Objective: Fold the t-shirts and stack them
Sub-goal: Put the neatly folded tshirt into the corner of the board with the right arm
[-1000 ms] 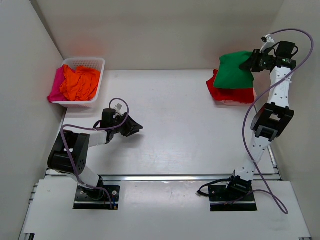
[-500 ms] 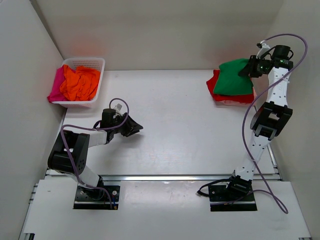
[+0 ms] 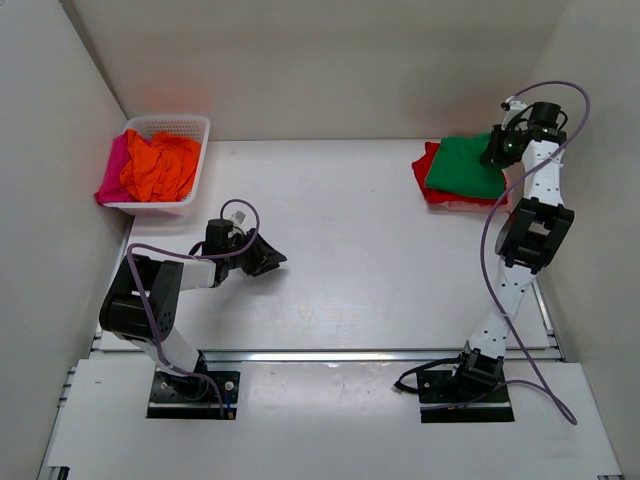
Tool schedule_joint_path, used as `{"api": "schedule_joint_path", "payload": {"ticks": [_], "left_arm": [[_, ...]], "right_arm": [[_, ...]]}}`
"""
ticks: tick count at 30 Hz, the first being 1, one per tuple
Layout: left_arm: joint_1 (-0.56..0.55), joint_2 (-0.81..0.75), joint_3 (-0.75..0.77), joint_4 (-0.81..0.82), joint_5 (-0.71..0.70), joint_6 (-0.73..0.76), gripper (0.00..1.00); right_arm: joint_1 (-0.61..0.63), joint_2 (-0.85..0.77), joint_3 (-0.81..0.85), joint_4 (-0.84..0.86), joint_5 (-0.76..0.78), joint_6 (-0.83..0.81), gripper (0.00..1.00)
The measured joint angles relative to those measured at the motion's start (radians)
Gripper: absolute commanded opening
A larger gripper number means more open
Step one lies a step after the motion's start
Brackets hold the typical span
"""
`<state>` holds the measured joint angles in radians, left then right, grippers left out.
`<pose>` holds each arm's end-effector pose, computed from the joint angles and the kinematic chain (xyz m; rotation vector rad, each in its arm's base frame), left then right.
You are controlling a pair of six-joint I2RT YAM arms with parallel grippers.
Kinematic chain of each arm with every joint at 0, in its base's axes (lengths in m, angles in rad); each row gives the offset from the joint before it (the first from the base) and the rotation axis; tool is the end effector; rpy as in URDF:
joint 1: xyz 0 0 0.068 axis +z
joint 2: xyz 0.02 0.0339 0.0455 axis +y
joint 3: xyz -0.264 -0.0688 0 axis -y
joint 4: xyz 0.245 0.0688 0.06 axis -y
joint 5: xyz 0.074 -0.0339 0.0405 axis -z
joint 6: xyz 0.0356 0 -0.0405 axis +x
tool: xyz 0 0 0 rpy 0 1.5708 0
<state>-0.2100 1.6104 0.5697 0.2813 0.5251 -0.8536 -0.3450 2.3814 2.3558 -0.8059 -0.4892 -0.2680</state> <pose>0.2722 -0.0763 0.1241 -0.5108 2.4338 -1.1103 0.5033 -0.1631 0.2712 -0.1329 2.2930 0.2768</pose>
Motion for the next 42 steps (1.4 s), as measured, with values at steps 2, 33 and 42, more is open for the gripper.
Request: {"api": "schedule_joint_path", "payload": {"ticks": [2, 33, 42], "left_arm": [[0.0, 0.0, 0.001, 0.0, 0.0, 0.0, 0.48], [-0.051, -0.089, 0.056, -0.195, -0.07, 0.09, 0.99], [-0.019, -0.176, 0.245, -0.576, -0.287, 0.375, 0.99]], "right_arm": [[0.011, 0.018, -0.01, 0.04, 0.039, -0.019, 0.0], [0.176, -0.467, -0.675, 0.696, 0.708, -0.22, 0.99], [0.314, -0.908, -0.893, 0.697, 0.716, 0.048, 0.99]]}}
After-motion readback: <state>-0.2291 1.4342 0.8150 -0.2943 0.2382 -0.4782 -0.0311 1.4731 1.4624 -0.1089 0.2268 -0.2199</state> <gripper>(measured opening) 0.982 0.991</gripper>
